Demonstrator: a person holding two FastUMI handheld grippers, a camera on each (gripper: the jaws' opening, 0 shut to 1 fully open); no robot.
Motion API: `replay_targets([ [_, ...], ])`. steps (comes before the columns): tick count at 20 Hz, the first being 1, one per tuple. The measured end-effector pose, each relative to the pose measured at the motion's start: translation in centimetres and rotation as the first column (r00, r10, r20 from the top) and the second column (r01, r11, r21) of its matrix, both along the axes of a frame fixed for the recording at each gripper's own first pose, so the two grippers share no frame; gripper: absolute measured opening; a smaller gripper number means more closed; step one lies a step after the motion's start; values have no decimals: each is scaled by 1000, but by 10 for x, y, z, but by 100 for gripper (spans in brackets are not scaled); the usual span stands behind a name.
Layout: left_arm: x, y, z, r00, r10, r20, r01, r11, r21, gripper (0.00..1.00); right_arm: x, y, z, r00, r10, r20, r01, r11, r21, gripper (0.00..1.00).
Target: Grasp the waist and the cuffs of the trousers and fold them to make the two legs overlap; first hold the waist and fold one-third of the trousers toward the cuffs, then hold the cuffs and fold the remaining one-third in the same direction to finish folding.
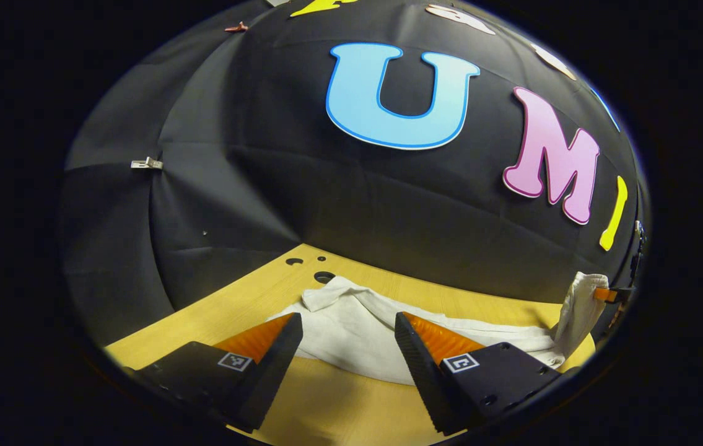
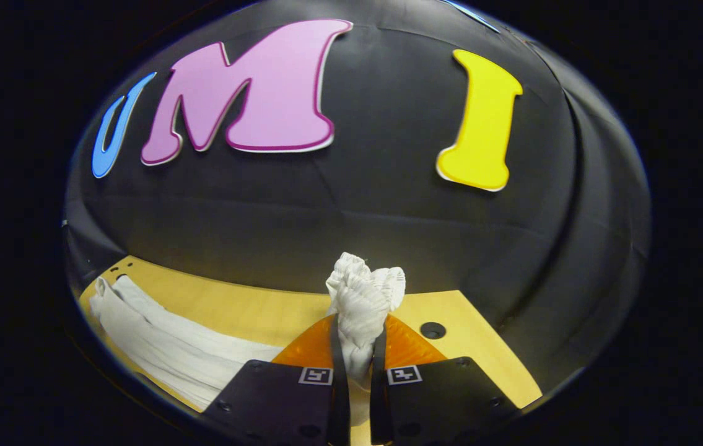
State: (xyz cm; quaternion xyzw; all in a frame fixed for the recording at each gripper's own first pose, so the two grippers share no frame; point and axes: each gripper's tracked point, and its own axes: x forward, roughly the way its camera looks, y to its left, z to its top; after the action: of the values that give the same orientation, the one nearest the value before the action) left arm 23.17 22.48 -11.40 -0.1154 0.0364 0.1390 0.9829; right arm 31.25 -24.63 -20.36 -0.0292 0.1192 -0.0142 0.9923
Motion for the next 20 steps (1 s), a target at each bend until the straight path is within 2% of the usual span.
replay_targets([
  [3,-1,12,3,1000,-2,5,2,1000,-1,96,-6,2,3,992,122,27,-122,992,31,17],
  [6,-2,25,4,1000,1,-2,-1,1000,-11,96,-9,4,13,977,212,-8,-212,976,42,17],
  [11,9,45,-8,1000,1,-24,-2,1000,-17,96,-10,0,14,958,278,-66,-279,960,6,17],
  [12,15,47,-13,999,-5,-34,4,1000,-15,92,-9,1,11,955,285,-77,-286,958,0,16],
  [13,22,51,-18,999,-7,-49,7,1000,-7,96,-9,2,9,953,289,-89,-291,957,-4,17],
  [15,34,63,-29,996,2,-87,0,1000,25,96,-2,8,-5,946,302,-120,-304,953,-2,18],
  [16,39,69,-37,993,15,-114,-10,999,43,96,0,9,-13,942,307,-135,-310,951,-2,11],
  [17,45,75,-45,989,31,-145,-22,998,61,95,0,8,-19,939,309,-150,-314,950,-8,30],
  [18,51,80,-54,983,47,-177,-35,997,73,96,1,8,-21,936,314,-159,-320,947,-14,34],
  [20,63,83,-70,971,78,-227,-60,995,85,96,-9,20,-27,925,337,-175,-343,939,-9,34],
])
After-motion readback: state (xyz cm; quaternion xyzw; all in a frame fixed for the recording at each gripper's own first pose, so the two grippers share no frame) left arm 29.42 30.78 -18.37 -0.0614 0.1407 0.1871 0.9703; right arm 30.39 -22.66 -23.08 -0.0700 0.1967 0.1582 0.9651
